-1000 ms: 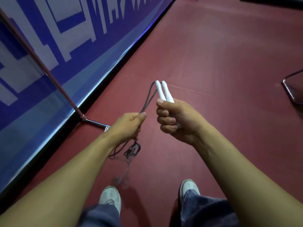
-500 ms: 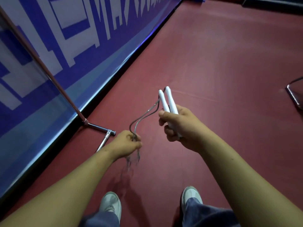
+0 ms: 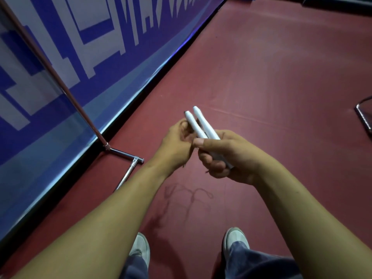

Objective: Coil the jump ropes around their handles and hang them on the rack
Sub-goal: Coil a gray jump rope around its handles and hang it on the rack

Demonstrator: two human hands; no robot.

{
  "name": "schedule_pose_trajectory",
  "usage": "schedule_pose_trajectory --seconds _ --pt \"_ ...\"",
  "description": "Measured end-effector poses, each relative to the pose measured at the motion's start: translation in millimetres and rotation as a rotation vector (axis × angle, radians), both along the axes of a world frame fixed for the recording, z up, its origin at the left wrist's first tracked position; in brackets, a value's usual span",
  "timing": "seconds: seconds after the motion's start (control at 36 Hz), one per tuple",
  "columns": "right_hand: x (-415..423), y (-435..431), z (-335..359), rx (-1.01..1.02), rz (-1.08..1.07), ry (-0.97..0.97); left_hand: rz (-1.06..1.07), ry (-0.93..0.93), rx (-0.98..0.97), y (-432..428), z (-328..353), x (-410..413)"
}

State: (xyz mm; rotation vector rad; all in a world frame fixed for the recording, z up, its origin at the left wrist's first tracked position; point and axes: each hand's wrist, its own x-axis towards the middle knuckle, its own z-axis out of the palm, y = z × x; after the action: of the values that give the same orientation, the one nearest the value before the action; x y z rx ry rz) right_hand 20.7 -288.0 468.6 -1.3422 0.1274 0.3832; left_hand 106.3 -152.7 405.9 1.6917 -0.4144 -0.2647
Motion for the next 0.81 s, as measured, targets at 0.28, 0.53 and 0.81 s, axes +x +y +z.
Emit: schedule_pose_trajectory --seconds 0.28,0.53,0.81 --pt "7.2 -4.1 -8.4 -0.160 -0.465 -0.096 -0.182 0.010 0.419 3.3 -5.5 -17.8" --pt "10.0 0.4 -17.2 -0.208 -0.503 -0.025 -0.261 -0.048 0.493 4.0 11.6 -35.7" --pt "8.2 8.3 -11.1 0.146 -0.458 -0.037 -0.238 0.214 0.273 6.9 15.4 -37.5"
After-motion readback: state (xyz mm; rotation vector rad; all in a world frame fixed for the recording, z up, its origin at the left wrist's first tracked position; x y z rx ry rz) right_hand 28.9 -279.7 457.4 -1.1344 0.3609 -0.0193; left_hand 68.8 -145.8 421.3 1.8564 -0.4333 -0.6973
